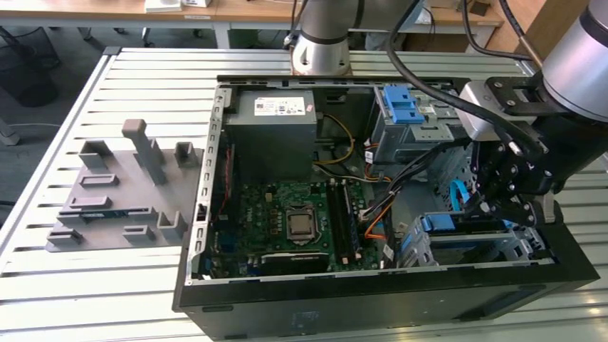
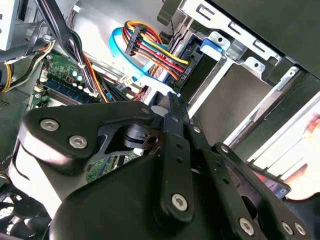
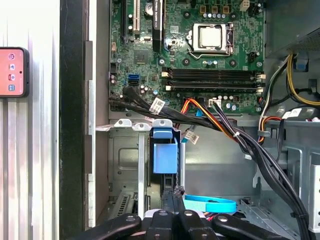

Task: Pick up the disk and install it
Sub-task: 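Insert the second disk wire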

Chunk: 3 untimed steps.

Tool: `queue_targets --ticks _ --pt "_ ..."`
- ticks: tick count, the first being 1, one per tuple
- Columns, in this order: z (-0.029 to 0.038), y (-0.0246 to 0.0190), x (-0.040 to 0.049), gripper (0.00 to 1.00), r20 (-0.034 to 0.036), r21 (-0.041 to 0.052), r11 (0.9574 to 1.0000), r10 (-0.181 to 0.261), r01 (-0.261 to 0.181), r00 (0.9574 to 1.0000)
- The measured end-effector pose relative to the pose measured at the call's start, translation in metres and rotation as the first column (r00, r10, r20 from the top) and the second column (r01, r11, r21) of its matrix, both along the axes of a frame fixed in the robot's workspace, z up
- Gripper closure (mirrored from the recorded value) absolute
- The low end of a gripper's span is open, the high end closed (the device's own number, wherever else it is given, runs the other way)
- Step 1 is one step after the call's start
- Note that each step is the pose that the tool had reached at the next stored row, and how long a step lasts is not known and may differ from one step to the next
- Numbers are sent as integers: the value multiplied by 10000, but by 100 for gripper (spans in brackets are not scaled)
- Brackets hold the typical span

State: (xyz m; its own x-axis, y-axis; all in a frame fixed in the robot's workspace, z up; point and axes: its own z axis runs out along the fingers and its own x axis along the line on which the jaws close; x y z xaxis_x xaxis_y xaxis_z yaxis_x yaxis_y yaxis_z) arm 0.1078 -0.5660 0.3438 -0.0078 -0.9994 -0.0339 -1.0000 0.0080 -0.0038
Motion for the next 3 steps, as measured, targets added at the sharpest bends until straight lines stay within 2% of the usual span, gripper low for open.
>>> queue_targets --ticks 3 --pt "1 0 0 89 0 0 10000 0 0 10000"
